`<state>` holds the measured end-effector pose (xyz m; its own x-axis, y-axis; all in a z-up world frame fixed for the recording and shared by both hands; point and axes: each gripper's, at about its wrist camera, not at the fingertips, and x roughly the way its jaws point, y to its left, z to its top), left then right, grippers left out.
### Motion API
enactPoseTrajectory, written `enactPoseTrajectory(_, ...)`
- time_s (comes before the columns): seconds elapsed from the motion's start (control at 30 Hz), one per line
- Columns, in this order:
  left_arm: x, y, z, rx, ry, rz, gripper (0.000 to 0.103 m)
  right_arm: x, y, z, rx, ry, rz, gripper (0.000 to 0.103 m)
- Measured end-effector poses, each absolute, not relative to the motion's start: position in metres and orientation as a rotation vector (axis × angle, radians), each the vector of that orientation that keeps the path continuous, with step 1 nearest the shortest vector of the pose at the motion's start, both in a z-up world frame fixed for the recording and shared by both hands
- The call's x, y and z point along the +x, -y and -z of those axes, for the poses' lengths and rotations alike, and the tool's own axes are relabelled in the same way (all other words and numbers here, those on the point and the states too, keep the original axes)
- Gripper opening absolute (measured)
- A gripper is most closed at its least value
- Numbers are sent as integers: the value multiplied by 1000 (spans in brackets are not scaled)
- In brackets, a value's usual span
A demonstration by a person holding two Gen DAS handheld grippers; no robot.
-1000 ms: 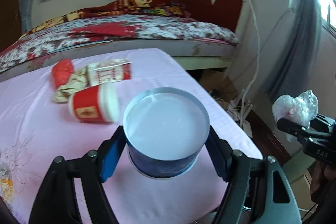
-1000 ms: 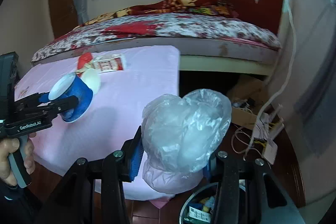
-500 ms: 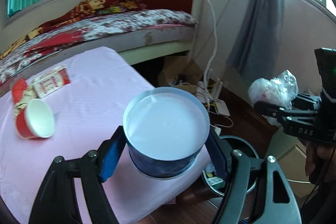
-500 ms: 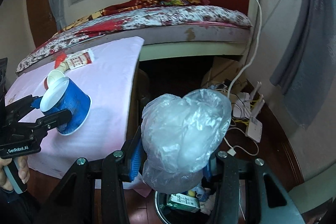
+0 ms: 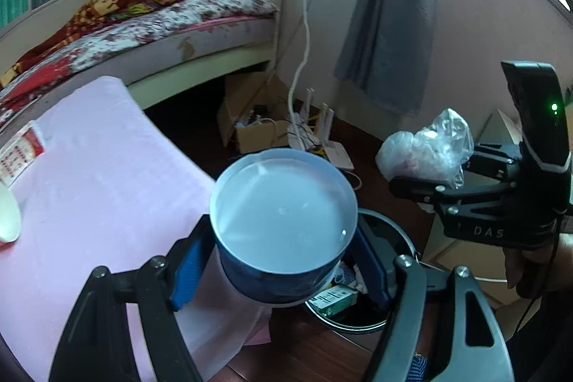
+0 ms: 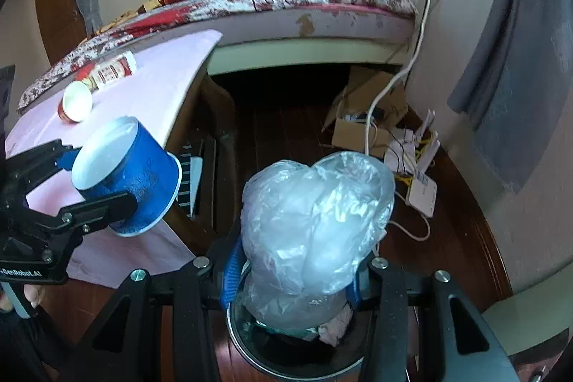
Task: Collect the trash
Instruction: 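Carry the plastic bag and blue cup over the black bin and release both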
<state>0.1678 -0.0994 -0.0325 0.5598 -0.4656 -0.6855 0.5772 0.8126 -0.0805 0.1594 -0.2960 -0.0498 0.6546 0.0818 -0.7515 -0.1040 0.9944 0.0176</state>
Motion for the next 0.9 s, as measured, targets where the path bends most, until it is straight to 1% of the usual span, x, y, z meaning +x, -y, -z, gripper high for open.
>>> enactPoseTrajectory(0.23,157,125,32,203,-727,645,75,147,326,74,-12,-904,-70,48)
enactPoseTrajectory(0.4,143,152,45,257,-740,698,75,138,350,81,12,-923,-38,48)
enactPoseTrajectory(0.53,137,168,61,282,-775,723,75,134,359,90,14,-951,-38,48)
enactPoseTrajectory(0.73,134,180,81,307,-832,762,75,127,362,122,-15,-1032,-57,48)
enactPoseTrajectory(0.9,139,188,105,298,-932,787,75,124,365,145,-30,-1093,-80,48)
